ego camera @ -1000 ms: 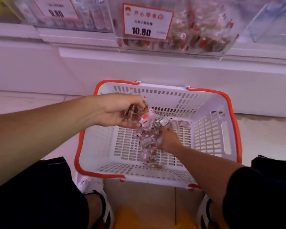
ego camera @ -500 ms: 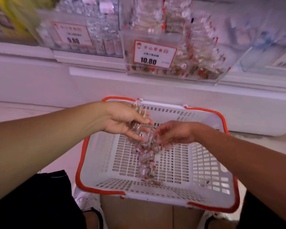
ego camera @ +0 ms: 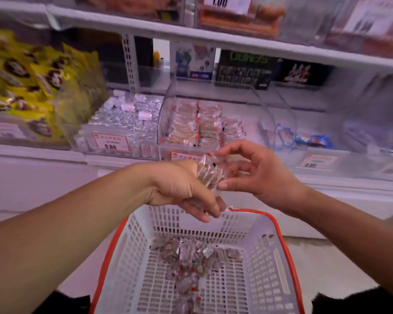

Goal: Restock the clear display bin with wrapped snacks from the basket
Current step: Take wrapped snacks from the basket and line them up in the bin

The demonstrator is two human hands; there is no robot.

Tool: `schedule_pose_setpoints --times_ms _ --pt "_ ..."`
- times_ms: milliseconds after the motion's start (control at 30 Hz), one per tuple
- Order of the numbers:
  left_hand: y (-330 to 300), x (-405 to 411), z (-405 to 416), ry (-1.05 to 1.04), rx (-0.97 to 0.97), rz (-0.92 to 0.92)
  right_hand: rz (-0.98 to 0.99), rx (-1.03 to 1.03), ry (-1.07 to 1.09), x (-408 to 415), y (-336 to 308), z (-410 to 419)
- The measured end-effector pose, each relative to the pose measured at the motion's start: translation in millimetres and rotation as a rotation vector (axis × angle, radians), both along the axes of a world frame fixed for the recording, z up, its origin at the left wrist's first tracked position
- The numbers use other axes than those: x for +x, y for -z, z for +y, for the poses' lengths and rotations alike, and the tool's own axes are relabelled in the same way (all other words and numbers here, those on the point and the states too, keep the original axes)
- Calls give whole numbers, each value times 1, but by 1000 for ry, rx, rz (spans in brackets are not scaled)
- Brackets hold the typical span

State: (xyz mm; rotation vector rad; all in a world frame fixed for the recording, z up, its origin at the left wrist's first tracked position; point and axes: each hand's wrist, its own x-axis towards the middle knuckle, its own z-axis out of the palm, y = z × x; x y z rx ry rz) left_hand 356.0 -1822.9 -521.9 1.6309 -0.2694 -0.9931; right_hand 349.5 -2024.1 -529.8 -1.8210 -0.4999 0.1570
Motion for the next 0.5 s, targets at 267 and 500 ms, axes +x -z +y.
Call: schedule_pose_setpoints --times_ms 267,500 --pt "-42 28 7 -148 -52 -119 -111 -291 -254 51 -54 3" --pt "-36 82 35 -799 243 -1113 -125 -526 273 137 -45 10"
